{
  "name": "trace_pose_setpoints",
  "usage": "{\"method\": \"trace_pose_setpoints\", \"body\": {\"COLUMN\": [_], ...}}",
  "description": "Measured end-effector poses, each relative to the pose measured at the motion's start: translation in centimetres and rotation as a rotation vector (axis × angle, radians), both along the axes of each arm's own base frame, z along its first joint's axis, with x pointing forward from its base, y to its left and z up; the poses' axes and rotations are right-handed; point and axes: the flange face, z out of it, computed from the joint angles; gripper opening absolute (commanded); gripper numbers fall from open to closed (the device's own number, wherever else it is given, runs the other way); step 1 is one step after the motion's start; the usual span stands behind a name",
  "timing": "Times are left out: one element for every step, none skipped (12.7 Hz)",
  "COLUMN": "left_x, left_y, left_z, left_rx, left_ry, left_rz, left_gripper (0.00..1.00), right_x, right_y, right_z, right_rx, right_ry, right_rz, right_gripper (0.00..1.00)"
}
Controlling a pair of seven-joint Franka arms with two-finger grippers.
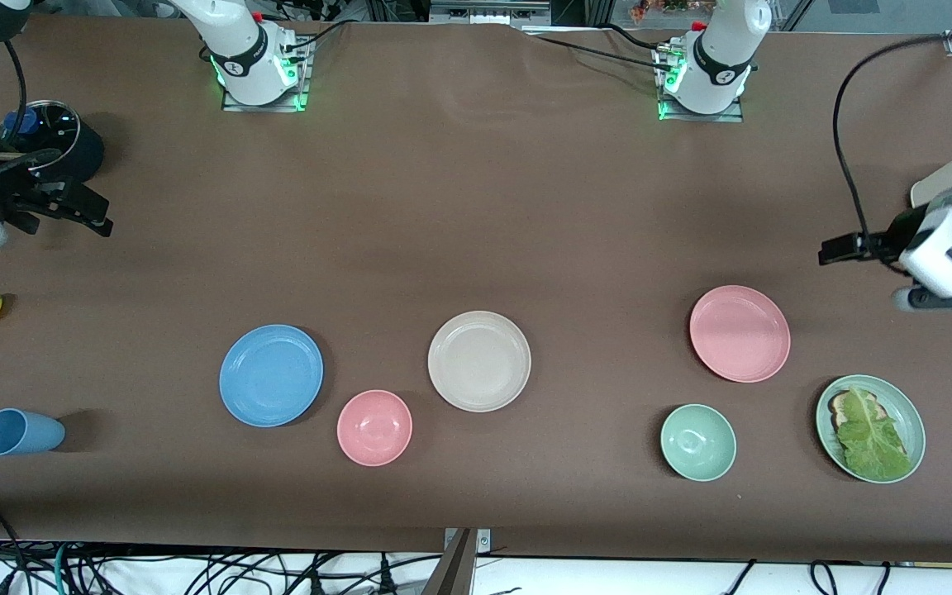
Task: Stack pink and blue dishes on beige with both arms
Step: 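Reach the left gripper to the rim of the pink plate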
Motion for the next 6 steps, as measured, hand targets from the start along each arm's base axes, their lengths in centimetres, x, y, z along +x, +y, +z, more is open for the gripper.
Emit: {"method": "trace_pose_setpoints", "body": {"left_x": [0.6, 1.1, 1.8, 2.4, 2.8, 3.2], "left_y": [0.4, 0.6, 0.7, 0.9, 1.1, 1.4], "left_z": [-2.4, -4.6, -6.6, -8.5, -10.4, -12.1], "left_rx": [-0.004, -0.006, -0.007, -0.008, -0.008, -0.007], "left_ry": [0.033, 0.053, 0.055, 0.051, 0.047, 0.036], "left_rz": [0.005, 0.007, 0.008, 0.011, 0.014, 0.019], "left_gripper": [1.0, 1.0, 1.0, 1.0, 1.0, 1.0], "right_x": [0.0, 0.0, 0.1, 0.2, 0.3, 0.4], "right_y": [0.0, -0.1, -0.2, -0.3, -0.4, -0.5], "right_z": [0.0, -0.1, -0.2, -0.3, -0.5, -0.6], "right_rx": [-0.001, -0.001, -0.002, -0.002, -0.002, -0.002], "right_ry": [0.0, 0.001, 0.003, 0.005, 0.007, 0.008], "right_rz": [0.0, -0.001, -0.003, -0.004, -0.006, -0.009], "right_gripper": [1.0, 1.0, 1.0, 1.0, 1.0, 1.0]}}
